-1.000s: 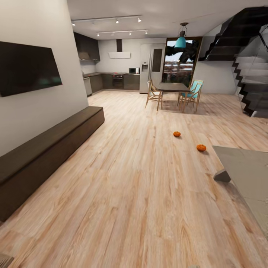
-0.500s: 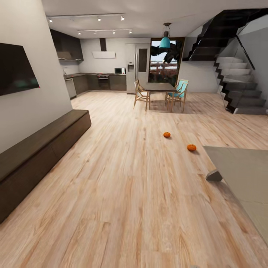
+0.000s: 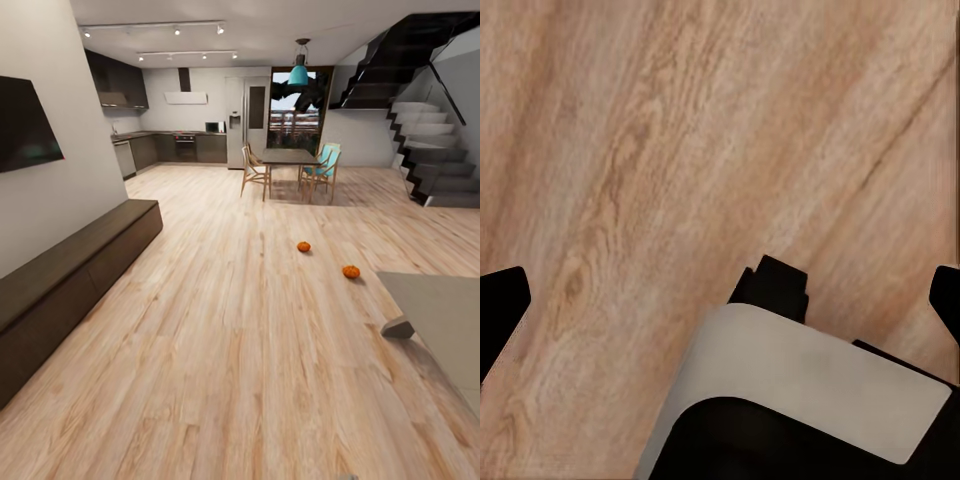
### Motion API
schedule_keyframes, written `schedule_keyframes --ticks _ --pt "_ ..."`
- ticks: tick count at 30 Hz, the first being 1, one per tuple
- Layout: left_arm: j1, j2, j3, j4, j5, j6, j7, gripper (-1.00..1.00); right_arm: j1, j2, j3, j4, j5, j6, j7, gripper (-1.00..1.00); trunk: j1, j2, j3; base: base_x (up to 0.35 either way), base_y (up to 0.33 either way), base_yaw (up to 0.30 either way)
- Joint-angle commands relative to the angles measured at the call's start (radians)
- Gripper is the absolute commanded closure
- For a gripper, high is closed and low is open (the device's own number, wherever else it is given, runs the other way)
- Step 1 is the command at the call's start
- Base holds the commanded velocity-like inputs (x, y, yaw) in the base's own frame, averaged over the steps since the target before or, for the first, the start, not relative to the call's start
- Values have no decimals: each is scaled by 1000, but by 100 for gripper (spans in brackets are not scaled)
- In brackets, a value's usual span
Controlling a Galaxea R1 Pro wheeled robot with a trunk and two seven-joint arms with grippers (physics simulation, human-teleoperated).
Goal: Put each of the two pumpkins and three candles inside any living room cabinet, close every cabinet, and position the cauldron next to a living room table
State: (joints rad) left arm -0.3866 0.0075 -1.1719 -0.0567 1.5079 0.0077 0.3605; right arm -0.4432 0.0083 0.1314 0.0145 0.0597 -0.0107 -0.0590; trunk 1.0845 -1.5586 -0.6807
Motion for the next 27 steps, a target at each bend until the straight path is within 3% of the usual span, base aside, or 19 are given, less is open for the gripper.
schedule_keyframes --ticks 1,27 --pt "0 0 0 0 0 0 0 -100 0 -1 0 -1 1 0 -1 -100 0 0 0 313 92 0" --pt "1 -5 0 0 -2 0 0 -100 18 -6 -1 33 -2 0 -2 -100 0 0 0 313 89 0"
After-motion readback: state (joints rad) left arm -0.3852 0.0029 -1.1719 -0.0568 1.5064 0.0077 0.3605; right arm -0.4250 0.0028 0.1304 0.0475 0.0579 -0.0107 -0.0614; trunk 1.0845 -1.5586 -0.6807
